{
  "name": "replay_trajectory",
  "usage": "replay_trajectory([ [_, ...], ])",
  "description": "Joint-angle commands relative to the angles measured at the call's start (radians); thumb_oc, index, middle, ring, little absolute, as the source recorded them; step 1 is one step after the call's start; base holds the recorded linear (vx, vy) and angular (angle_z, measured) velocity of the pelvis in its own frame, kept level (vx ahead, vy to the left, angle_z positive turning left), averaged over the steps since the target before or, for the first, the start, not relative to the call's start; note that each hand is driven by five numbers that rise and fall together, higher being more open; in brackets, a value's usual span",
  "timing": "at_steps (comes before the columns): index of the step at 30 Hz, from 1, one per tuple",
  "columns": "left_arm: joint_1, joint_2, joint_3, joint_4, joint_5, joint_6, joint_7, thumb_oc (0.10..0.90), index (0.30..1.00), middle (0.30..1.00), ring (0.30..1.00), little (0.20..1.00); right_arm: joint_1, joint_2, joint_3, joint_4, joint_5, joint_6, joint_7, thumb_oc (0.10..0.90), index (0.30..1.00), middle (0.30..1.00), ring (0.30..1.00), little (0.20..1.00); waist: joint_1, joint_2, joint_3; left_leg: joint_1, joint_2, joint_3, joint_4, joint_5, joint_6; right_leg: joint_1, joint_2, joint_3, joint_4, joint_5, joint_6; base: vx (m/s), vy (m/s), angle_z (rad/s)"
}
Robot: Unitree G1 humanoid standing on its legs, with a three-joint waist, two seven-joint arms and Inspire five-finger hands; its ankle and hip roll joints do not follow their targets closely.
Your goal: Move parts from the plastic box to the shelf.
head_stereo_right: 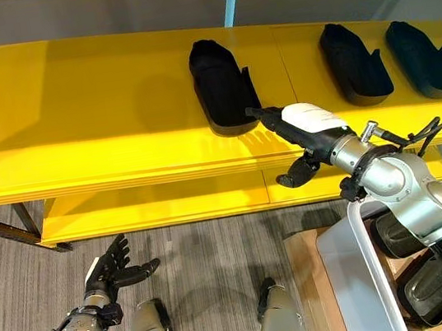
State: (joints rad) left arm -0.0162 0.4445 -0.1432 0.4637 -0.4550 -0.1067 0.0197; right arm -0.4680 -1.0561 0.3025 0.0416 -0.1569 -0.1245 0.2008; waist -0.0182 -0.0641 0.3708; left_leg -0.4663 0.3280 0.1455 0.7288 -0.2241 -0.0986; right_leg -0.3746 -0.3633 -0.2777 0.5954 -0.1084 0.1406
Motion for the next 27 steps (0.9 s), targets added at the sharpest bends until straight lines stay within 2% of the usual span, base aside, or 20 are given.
replay_trajectory([
  [1,-0.017,0.0,-0.006,-0.052,0.028,-0.06,0.01,0.9,1.0,1.0,1.0,1.0,-0.11,0.02,-0.02,0.04,-0.015,-0.004,-0.086,0.9,1.0,1.0,1.0,1.0,0.034,-0.002,-0.068,0.058,0.028,-0.011,-0.063,0.035,-0.036,0.031,0.002,0.016,0.048,-0.028,-0.003,0.0,0.0,0.0],
  [14,-0.018,0.011,-0.011,-0.075,0.024,-0.064,0.016,0.9,1.0,1.0,1.0,1.0,-0.247,0.047,0.118,0.183,-0.091,0.03,-0.082,0.9,1.0,1.0,1.0,1.0,0.057,0.012,-0.038,0.037,0.025,-0.019,-0.042,0.032,-0.033,0.018,-0.006,0.014,0.072,-0.037,-0.007,0.0,0.0,0.0],
  [27,-0.017,0.022,-0.006,-0.084,0.026,-0.064,0.016,0.9,1.0,1.0,1.0,1.0,-0.326,0.058,0.199,0.238,-0.127,0.041,-0.063,0.9,1.0,1.0,1.0,1.0,0.079,0.018,-0.017,0.019,0.024,-0.028,-0.031,0.028,-0.031,0.006,-0.009,0.01,0.091,-0.045,-0.011,0.0,-0.001,0.0],
])
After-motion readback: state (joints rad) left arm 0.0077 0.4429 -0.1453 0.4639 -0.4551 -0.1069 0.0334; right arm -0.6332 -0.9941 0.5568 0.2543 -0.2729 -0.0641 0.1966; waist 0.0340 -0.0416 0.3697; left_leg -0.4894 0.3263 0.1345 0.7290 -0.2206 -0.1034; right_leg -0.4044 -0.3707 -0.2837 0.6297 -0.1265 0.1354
